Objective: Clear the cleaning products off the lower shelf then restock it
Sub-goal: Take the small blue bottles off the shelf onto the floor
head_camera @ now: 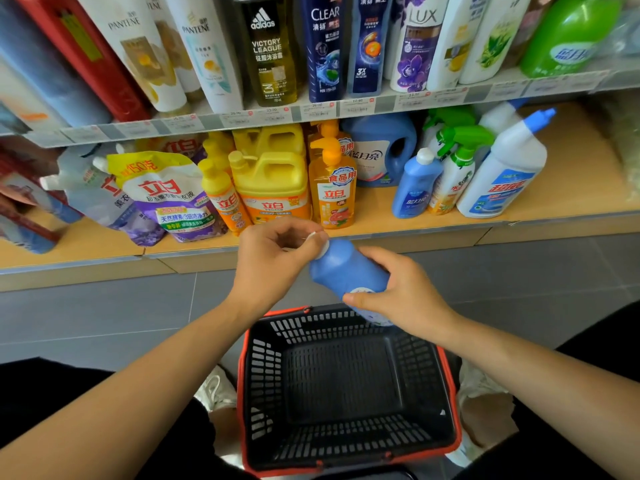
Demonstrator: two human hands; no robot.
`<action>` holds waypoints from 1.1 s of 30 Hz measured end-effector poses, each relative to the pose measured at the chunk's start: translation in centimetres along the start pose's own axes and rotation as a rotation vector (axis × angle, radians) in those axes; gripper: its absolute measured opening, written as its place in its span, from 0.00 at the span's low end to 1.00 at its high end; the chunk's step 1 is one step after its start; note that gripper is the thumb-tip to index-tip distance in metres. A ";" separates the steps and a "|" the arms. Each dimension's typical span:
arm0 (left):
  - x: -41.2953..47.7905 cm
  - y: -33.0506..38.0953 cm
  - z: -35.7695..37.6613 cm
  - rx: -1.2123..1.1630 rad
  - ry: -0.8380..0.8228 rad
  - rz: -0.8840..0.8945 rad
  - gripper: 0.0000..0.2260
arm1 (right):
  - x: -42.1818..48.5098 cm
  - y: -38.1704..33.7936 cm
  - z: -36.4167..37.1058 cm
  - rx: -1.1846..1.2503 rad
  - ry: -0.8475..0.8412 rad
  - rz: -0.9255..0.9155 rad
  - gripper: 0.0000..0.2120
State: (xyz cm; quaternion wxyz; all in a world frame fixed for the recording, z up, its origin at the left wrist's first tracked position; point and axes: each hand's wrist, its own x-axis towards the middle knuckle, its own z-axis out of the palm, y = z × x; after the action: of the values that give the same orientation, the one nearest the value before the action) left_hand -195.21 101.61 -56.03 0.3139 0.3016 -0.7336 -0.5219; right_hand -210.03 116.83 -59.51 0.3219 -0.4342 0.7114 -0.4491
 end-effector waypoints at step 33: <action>0.5 0.9 -0.5 -0.206 -0.381 -0.094 0.16 | 0.3 0.3 -0.6 0.433 -0.279 0.171 0.22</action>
State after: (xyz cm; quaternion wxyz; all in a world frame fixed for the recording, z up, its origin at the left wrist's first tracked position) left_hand -195.26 101.17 -54.99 0.1743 0.1977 -0.7076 -0.6556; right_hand -210.77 116.79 -59.57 0.5390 -0.3510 0.5817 -0.4979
